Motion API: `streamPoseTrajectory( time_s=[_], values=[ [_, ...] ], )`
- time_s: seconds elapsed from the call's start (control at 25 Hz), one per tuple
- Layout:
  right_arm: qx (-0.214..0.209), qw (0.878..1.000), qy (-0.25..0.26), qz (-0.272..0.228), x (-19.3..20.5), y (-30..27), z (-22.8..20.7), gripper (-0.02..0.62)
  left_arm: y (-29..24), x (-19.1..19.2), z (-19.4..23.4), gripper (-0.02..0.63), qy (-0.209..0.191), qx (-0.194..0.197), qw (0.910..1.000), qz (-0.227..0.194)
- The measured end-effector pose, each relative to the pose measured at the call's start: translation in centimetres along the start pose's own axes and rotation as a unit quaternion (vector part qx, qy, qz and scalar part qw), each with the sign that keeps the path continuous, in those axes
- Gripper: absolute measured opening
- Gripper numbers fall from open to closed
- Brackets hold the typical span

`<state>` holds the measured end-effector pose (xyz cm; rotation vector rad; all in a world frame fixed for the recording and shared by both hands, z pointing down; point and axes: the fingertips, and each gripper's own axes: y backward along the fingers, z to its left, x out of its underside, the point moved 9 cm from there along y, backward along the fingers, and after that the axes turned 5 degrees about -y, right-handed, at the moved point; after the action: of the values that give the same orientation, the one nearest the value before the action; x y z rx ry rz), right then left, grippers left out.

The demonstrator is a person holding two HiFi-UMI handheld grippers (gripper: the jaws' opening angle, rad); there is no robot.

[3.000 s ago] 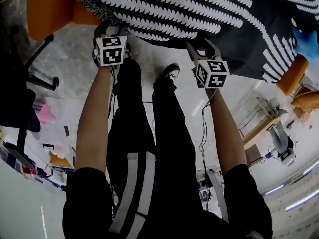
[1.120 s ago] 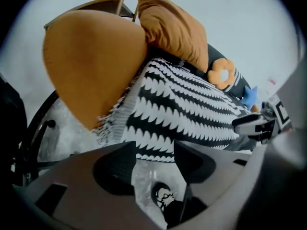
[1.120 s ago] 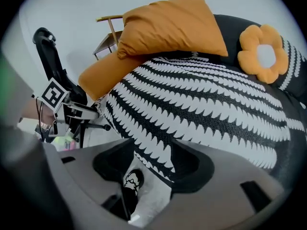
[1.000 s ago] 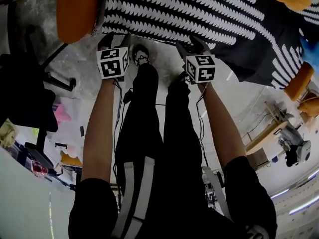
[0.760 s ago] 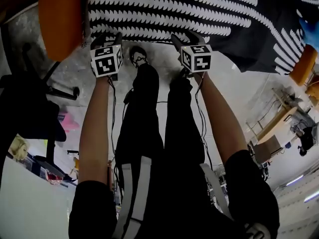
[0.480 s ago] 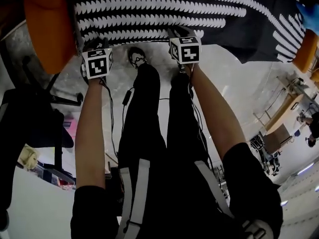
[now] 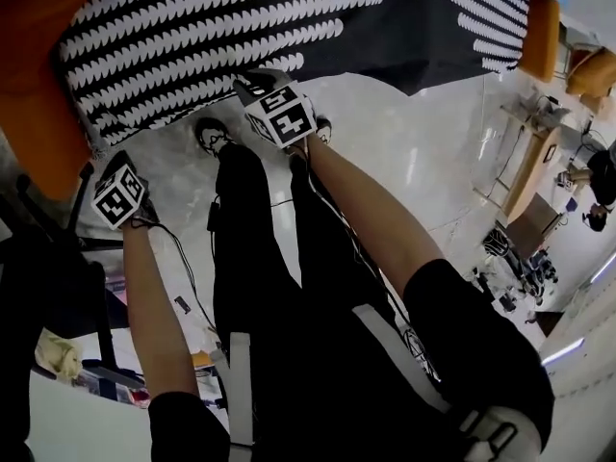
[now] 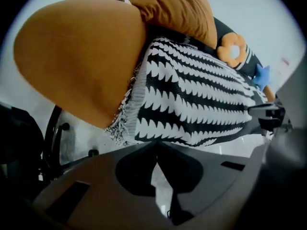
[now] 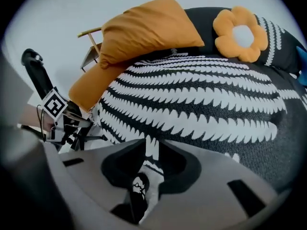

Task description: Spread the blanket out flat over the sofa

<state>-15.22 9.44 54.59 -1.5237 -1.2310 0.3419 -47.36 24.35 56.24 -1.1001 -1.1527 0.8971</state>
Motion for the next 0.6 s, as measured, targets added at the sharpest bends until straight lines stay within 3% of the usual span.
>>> streamPoseTrajectory(
  time_s=[0.08, 0.2, 0.36, 0.48, 0.6],
  values=[
    [-0.016, 1.000, 0.003, -0.001, 0.4, 1.1, 2.4, 0.092, 2.3, 0.8, 1.0, 0.022, -0.010, 0.012, 0.9998, -0.009],
    [-0.014, 1.000, -0.004, 0.001, 3.7, 1.6, 2.7, 0.019, 1.7, 3.0, -1.5, 0.021, -0.053, 0.030, 0.9981, -0.011],
    [0.013, 0.999, -0.039, -0.018, 8.0, 3.2, -1.6, 0.008, -1.3, 2.9, -9.8, 0.021, -0.074, 0.090, 0.9920, -0.049],
    [0.031, 0.997, -0.057, -0.037, 9.4, 6.3, -4.9, 0.008, -0.7, 1.3, -17.4, 0.021, -0.085, 0.137, 0.9839, -0.076],
    [0.044, 0.995, -0.080, -0.045, 11.5, 9.7, -7.0, 0.008, 0.7, 1.3, -24.5, 0.021, -0.126, 0.177, 0.9733, -0.074]
  ],
)
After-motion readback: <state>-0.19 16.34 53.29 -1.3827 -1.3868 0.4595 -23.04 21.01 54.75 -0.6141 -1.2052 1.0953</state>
